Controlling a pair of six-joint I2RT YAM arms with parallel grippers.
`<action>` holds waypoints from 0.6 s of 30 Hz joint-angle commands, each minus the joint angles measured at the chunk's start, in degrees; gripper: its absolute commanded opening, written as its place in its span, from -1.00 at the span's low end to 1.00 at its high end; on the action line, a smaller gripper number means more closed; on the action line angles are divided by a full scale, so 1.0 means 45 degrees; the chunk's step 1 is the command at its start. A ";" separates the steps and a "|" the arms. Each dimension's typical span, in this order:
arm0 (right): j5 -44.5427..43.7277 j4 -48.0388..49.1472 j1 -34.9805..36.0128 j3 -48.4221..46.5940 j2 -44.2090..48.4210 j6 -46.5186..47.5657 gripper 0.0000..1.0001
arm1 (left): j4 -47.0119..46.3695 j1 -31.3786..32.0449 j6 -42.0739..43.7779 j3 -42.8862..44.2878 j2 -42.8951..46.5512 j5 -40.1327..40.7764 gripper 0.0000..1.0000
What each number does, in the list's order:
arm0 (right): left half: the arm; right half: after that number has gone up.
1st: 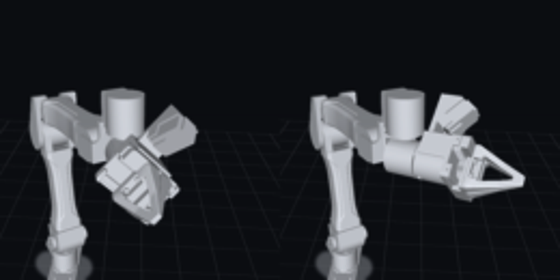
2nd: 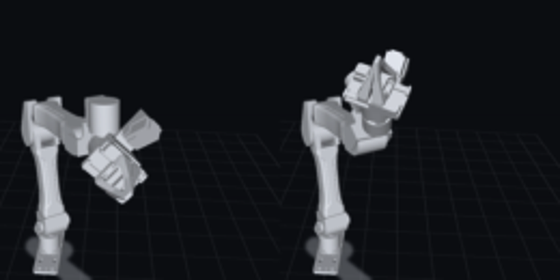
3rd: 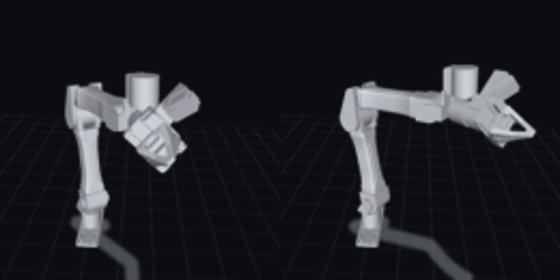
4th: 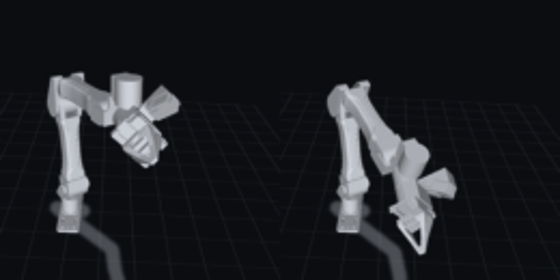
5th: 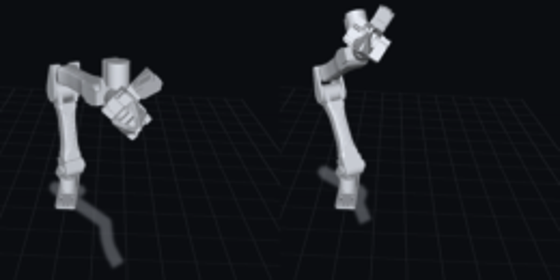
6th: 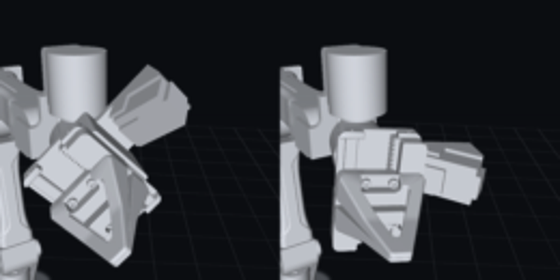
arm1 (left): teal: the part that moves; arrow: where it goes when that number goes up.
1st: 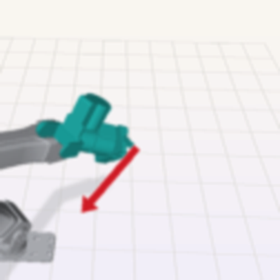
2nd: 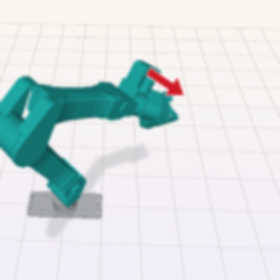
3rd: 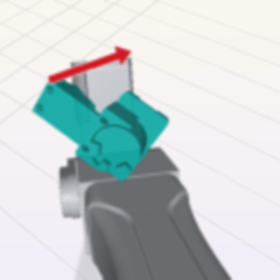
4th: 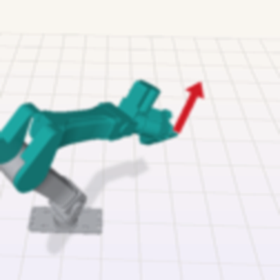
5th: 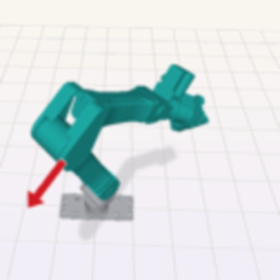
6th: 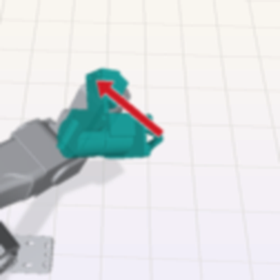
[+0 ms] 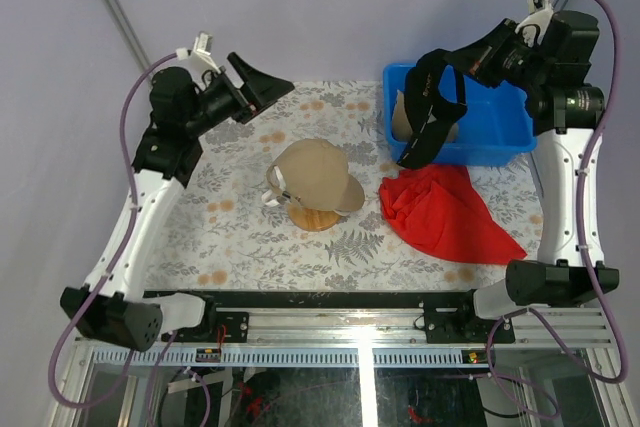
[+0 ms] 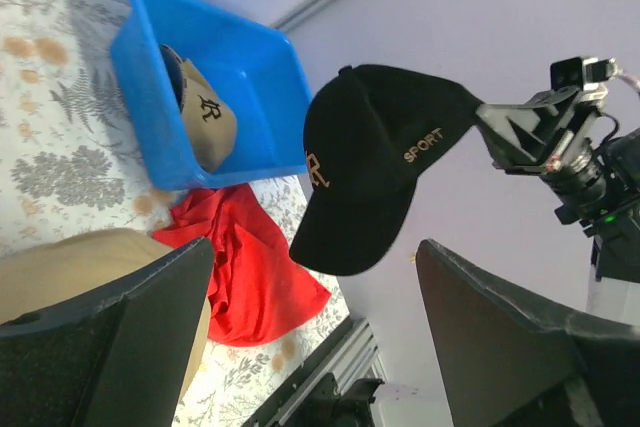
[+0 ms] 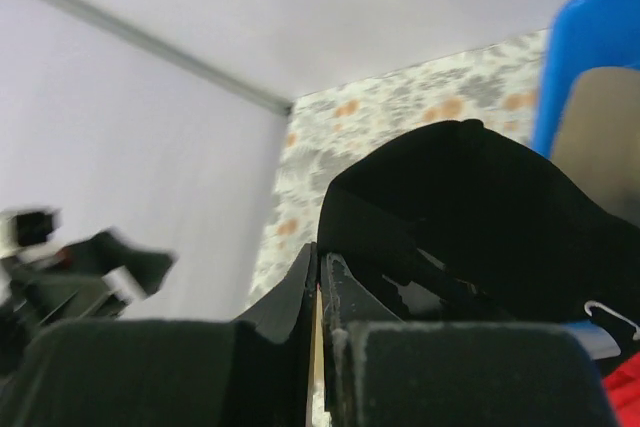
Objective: Stack the hats
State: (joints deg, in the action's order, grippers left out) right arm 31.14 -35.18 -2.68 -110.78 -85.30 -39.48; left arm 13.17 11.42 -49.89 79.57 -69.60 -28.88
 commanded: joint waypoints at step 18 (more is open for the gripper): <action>0.7705 1.0104 0.0452 0.4748 0.2995 -0.7750 -1.00 | -0.7096 0.2667 -0.3985 0.2963 -0.4309 -0.4686 0.99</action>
State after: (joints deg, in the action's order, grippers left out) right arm 60.93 1.80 -1.37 -90.17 -74.35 -68.66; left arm -7.22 21.04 -59.42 90.91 -86.98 -46.37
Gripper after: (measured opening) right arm 0.014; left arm 0.970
